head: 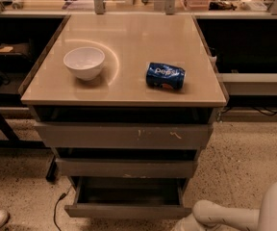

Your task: Close bottom drawer

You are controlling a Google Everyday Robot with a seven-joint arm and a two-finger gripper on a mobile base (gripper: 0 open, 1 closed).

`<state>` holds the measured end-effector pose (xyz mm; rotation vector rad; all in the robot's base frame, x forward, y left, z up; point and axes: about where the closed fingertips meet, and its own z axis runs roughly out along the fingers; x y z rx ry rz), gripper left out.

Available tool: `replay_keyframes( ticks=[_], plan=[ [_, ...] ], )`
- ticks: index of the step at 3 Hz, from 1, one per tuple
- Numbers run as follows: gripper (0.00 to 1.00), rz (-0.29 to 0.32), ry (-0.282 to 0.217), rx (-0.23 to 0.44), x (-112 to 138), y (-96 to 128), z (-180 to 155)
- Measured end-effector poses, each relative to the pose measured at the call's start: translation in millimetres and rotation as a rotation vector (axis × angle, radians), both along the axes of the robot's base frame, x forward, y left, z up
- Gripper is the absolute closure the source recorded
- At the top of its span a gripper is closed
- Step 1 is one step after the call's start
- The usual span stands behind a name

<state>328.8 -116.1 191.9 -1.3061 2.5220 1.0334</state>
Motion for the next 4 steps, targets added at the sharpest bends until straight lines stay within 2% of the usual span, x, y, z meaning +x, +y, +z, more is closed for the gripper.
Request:
replay_keyframes(
  ticks=[1,2,3,4],
  plan=[
    [0.85,0.015,-0.048,0.029,21.2,8.8,-3.4],
    [1.00,0.009,-0.116,0.049,47.3,9.0,-10.1],
    [1.00,0.008,-0.186,0.040,71.6,8.6,-12.8],
    [1.00,0.013,-0.232,0.021,90.7,8.9,-17.2]
  ],
)
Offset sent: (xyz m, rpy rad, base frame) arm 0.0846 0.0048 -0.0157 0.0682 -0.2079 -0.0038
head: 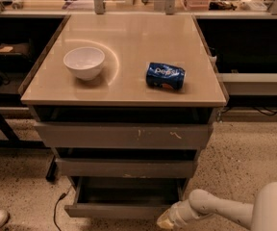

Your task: Close bottom drawer

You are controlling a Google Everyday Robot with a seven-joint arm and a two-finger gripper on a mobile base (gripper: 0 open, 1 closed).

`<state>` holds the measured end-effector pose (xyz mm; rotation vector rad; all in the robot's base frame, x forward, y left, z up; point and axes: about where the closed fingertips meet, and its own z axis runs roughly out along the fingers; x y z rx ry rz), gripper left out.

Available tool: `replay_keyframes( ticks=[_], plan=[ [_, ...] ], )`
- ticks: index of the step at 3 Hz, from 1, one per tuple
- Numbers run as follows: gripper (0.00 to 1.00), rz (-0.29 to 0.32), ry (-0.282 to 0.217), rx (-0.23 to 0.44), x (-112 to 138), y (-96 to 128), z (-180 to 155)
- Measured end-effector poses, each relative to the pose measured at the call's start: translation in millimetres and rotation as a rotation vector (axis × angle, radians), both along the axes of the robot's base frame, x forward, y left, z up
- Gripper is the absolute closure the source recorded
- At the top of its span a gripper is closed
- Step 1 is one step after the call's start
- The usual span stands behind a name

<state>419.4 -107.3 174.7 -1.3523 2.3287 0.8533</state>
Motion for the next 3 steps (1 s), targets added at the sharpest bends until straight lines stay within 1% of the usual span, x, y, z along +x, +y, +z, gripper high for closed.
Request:
replay_keyframes(
  ticks=[2,3],
  plan=[
    [1.00,0.009,-0.055,-0.015,29.8,0.2,-3.5],
    [0.92,-0.002,-0.084,-0.031,39.3,1.6,2.8]
  ],
)
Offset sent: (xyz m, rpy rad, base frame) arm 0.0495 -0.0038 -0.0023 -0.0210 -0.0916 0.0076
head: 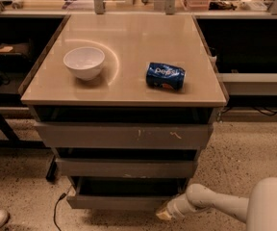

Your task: Close bottom drawer

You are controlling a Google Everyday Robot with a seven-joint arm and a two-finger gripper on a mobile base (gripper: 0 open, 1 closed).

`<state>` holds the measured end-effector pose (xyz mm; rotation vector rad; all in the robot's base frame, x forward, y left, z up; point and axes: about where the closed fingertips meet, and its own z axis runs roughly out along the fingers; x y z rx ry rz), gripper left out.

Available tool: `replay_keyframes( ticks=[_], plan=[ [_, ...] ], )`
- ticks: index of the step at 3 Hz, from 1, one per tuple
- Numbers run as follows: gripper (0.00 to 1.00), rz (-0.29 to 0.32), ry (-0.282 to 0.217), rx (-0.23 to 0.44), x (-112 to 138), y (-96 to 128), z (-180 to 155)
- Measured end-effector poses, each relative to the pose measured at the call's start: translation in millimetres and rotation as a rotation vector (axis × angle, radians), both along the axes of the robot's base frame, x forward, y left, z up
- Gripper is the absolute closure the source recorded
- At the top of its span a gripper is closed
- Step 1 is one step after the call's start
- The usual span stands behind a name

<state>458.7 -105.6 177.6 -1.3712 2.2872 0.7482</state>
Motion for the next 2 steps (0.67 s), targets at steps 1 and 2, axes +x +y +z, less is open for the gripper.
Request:
replay_keyframes(
  ticks=[1,2],
  plan=[
    [0.78,-0.003,-0.005,-0.002,1.3,0.4,0.7],
    [0.55,-0.003,-0.005,-0.002,1.3,0.4,0.7]
  ],
)
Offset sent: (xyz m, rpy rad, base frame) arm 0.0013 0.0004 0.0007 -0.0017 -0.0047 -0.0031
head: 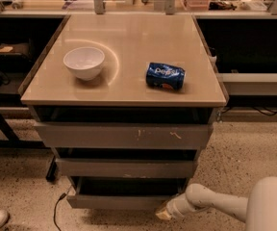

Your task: Close bottom drawer

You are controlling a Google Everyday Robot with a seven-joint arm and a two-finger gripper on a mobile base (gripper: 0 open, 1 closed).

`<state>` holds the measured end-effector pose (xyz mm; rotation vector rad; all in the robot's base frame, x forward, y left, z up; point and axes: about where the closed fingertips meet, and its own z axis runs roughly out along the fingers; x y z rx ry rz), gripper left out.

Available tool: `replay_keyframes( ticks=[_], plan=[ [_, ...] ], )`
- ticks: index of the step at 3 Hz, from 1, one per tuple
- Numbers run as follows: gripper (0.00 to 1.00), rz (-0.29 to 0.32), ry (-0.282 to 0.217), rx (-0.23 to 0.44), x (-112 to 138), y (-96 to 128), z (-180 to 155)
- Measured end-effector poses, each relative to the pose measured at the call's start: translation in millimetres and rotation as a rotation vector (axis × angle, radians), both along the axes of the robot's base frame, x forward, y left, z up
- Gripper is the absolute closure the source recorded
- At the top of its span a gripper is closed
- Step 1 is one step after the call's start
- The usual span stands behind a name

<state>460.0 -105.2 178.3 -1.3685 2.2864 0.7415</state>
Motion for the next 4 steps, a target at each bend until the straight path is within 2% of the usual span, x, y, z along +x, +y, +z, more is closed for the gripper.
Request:
replay_keyframes(
  ticks=[2,3,4],
  plan=[
    [0.08,0.000,0.000,0.000,0.0,0.0,0.0],
    [0.00,0.001,0.001,0.000,-0.4,0.4,-0.3],
    [0.00,0.001,0.001,0.000,-0.4,0.5,-0.3]
  ],
)
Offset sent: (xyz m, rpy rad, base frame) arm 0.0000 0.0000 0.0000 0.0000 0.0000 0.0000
